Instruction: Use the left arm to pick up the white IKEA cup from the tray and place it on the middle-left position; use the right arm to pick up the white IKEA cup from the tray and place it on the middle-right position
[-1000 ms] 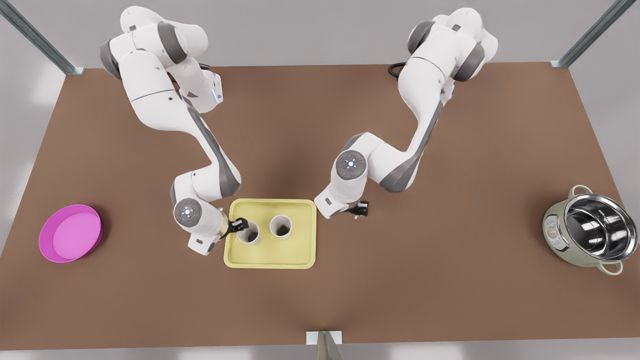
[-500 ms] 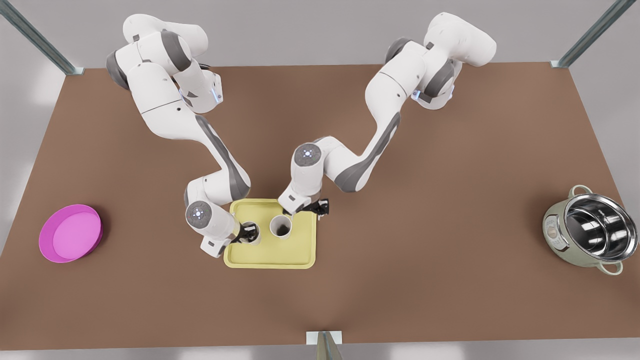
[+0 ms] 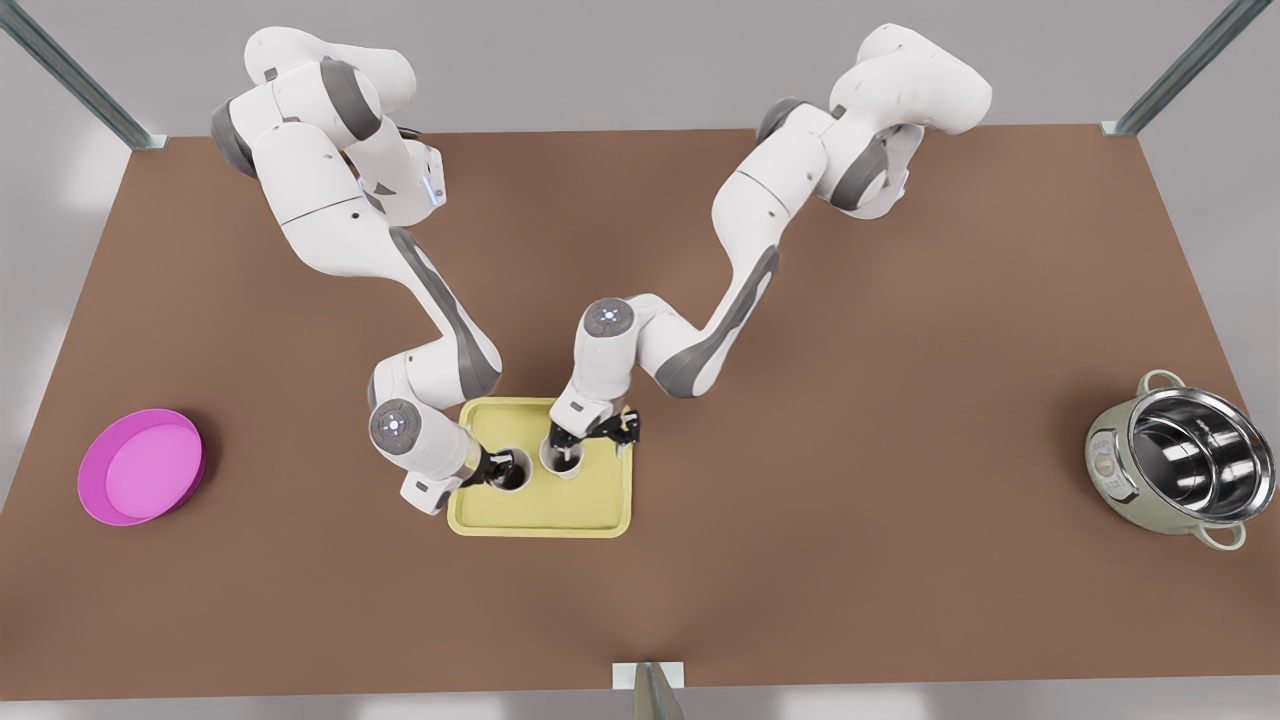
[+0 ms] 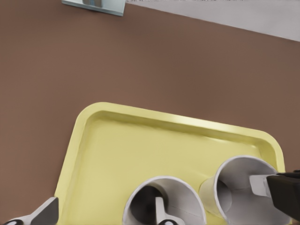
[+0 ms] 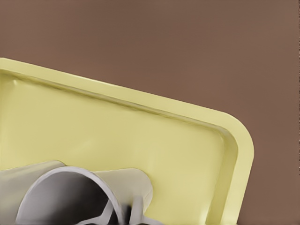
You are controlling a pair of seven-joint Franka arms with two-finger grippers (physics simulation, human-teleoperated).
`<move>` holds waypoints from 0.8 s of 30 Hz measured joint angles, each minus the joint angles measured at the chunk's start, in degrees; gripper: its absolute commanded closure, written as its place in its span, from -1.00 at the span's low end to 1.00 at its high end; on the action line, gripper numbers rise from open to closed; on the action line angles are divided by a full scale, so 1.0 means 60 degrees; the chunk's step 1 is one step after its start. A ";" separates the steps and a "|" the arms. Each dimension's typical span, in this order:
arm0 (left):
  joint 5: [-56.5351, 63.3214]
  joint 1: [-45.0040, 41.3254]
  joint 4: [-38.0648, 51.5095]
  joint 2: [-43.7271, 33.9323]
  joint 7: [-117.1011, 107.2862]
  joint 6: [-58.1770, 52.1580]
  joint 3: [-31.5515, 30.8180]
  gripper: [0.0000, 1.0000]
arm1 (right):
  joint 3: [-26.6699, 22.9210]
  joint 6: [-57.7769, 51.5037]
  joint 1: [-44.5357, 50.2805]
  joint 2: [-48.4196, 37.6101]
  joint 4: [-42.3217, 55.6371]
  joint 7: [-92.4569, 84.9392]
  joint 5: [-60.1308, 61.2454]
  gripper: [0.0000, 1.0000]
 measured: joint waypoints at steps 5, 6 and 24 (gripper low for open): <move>0.0005 -0.0116 -0.0010 0.0259 -0.0360 0.0298 0.0278 -1.00 | 0.0002 0.0010 -0.0016 -0.0021 0.0000 -0.0020 0.0040 0.55; 0.0005 -0.0150 -0.0016 0.0265 -0.0421 0.0323 0.0292 -1.00 | 0.0000 0.0009 -0.0058 -0.0110 0.0000 -0.0026 0.0045 0.55; 0.0136 -0.0403 -0.0010 0.0218 -0.1279 0.0205 0.0234 0.80 | -0.1835 -0.0064 -0.1004 -0.2677 -0.3023 -0.1460 0.0967 0.55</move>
